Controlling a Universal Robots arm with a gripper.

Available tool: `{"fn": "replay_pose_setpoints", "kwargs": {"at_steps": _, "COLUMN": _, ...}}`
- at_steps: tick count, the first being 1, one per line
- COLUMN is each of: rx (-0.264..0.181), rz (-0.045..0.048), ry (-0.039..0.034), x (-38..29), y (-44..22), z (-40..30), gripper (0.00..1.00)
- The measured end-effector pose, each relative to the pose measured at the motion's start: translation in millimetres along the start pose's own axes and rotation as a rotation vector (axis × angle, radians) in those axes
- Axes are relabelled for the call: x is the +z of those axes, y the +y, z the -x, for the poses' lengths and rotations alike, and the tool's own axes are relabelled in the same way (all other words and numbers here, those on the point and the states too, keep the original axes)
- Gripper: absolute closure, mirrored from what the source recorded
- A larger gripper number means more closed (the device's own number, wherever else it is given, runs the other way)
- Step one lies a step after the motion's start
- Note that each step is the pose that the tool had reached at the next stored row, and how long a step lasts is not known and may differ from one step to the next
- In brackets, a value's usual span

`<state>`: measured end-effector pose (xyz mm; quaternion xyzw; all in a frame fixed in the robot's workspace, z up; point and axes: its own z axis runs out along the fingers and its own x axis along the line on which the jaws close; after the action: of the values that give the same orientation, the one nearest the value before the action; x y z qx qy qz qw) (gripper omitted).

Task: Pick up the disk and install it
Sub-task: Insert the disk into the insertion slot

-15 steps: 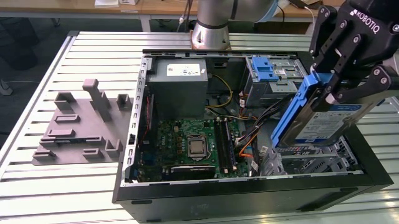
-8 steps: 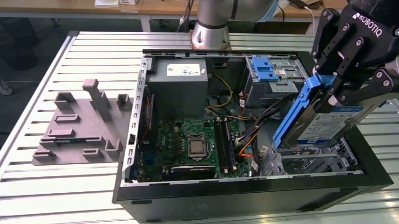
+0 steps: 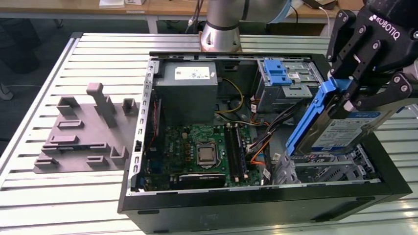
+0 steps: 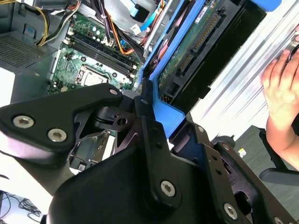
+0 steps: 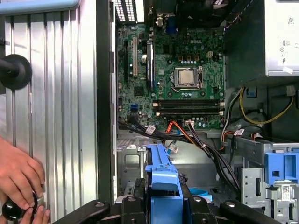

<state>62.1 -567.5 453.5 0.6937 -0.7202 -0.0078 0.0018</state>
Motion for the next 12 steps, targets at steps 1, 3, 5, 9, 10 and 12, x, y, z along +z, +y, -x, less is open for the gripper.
{"fn": "replay_pose_setpoints", "kwargs": {"at_steps": 1, "rx": 0.000, "rz": 0.0000, "ry": 0.0001, "x": 0.4, "y": -0.3, "z": 0.0, "gripper": 0.63}}
{"fn": "replay_pose_setpoints", "kwargs": {"at_steps": 3, "rx": 0.000, "rz": 0.0000, "ry": 0.0000, "x": 1.3, "y": -1.3, "z": 0.0, "gripper": 0.63}}
{"fn": "replay_pose_setpoints", "kwargs": {"at_steps": 5, "rx": 0.000, "rz": 0.0000, "ry": 0.0002, "x": 2.2, "y": -2.3, "z": 0.1, "gripper": 0.63}}
{"fn": "replay_pose_setpoints", "kwargs": {"at_steps": 9, "rx": 0.000, "rz": 0.0000, "ry": 0.0001, "x": 4.4, "y": -4.6, "z": 0.1, "gripper": 0.63}}
{"fn": "replay_pose_setpoints", "kwargs": {"at_steps": 10, "rx": 0.000, "rz": 0.0000, "ry": 0.0001, "x": 4.8, "y": -5.2, "z": 0.1, "gripper": 0.63}}
{"fn": "replay_pose_setpoints", "kwargs": {"at_steps": 12, "rx": 0.000, "rz": 0.0000, "ry": 0.0002, "x": 5.5, "y": -6.4, "z": 0.2, "gripper": 0.63}}
